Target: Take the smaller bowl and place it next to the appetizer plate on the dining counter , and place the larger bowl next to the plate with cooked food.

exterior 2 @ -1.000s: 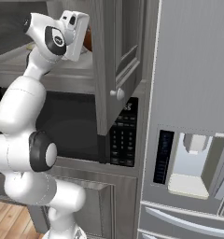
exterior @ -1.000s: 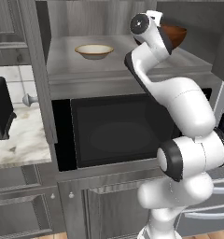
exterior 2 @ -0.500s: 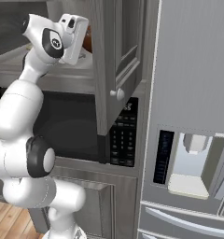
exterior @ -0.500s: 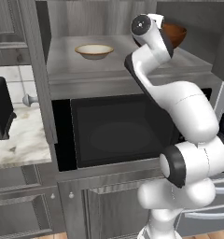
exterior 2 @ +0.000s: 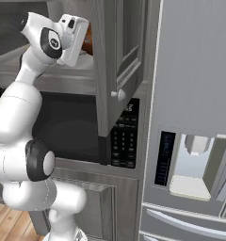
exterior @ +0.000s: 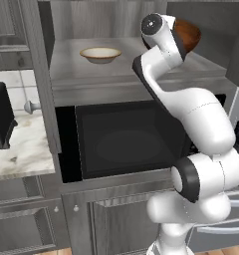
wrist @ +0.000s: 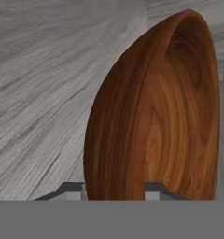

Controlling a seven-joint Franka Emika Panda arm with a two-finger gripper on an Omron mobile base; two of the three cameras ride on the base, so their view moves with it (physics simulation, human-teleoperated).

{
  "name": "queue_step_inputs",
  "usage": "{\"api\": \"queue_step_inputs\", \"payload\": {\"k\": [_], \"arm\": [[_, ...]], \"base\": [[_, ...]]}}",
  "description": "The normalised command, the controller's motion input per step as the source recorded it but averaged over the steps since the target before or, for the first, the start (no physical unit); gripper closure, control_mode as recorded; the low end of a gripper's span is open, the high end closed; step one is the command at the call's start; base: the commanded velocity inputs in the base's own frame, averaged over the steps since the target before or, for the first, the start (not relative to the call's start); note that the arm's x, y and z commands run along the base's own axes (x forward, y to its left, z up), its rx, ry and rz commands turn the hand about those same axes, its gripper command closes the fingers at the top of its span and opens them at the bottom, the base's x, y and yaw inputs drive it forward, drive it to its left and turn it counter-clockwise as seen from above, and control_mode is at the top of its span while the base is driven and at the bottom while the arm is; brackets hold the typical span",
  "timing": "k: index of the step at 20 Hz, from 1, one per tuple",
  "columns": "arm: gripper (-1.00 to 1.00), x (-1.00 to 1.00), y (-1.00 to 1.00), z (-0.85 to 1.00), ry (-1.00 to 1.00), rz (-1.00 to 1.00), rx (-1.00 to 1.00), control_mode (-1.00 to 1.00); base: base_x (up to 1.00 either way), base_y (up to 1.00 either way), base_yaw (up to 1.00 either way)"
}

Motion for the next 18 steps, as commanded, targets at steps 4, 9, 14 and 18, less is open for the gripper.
{"api": "queue_step_inputs", "payload": {"k": [4,9,14,18], "arm": [[1.00,-0.43,0.01,-0.31,0.00,0.01,0.00,-1.00],[1.00,-0.64,0.19,-0.09,0.00,0.00,0.00,-1.00],[1.00,-1.00,0.75,0.00,0.01,0.09,0.00,-1.00],[1.00,-1.00,0.85,0.03,0.08,0.09,0.11,-1.00]], "base": [[0.00,0.00,0.00],[0.00,0.00,0.00],[0.00,0.00,0.00],[0.00,0.00,0.00]]}}
